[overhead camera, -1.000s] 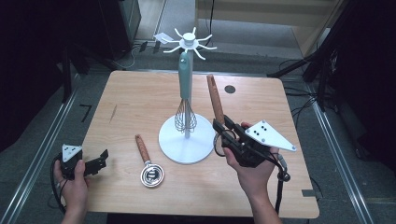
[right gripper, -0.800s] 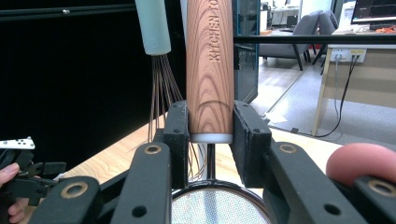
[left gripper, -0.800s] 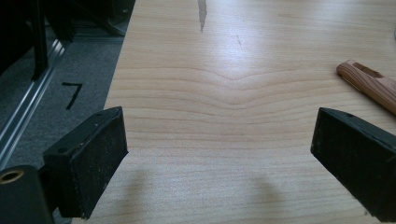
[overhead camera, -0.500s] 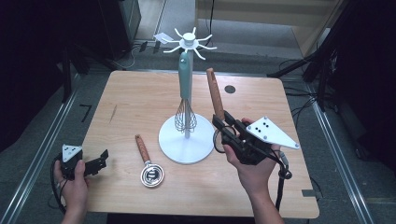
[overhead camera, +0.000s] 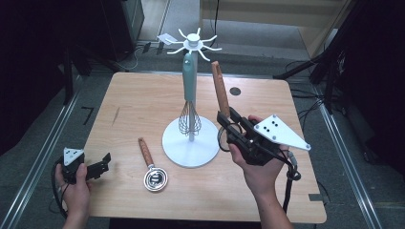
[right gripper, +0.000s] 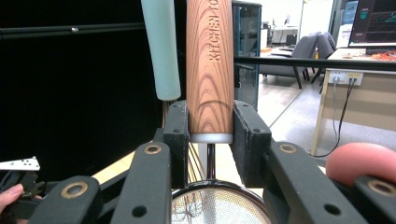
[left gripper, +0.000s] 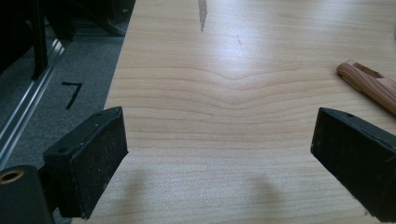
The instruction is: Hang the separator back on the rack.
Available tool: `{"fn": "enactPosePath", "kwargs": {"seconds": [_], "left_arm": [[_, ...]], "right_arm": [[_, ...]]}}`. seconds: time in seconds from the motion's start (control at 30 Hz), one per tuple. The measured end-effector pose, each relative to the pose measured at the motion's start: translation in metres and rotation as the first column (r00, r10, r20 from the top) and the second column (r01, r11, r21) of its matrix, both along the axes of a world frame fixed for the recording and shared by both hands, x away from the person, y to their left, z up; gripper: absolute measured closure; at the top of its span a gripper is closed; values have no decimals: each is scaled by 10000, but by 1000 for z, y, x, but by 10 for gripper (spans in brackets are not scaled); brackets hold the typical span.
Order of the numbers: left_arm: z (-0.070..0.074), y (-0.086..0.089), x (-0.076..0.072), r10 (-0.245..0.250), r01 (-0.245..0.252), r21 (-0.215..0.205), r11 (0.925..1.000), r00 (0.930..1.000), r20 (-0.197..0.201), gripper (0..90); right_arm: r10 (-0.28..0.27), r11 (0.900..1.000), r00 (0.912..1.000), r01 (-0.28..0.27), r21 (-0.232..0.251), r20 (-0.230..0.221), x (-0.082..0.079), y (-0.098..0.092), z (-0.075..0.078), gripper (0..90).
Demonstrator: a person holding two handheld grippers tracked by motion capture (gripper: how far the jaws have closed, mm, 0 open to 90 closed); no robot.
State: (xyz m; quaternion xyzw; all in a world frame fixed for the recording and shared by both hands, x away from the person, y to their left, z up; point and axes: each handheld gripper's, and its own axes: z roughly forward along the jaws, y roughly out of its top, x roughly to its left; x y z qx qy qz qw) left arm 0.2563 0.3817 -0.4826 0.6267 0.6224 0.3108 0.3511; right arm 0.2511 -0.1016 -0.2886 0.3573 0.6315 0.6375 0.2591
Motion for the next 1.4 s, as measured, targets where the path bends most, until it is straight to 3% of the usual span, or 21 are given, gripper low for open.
{"fn": "enactPosePath", "kwargs": {"seconds": [0.67,1.23,1.4], "left_arm": [[0,0,0,4,-4,-23,10000,10000,-25,37],[0,0,0,-3,3,-40,10000,10000,-17,38],[0,0,0,-6,6,-38,10000,10000,-14,37]], "right_arm": [[102,9999,9994,-104,60,323,4,7,11,709],[83,9996,9997,-77,-260,243,14,17,7,708],[553,9983,9985,-554,-176,-54,17,17,7,687]]}}
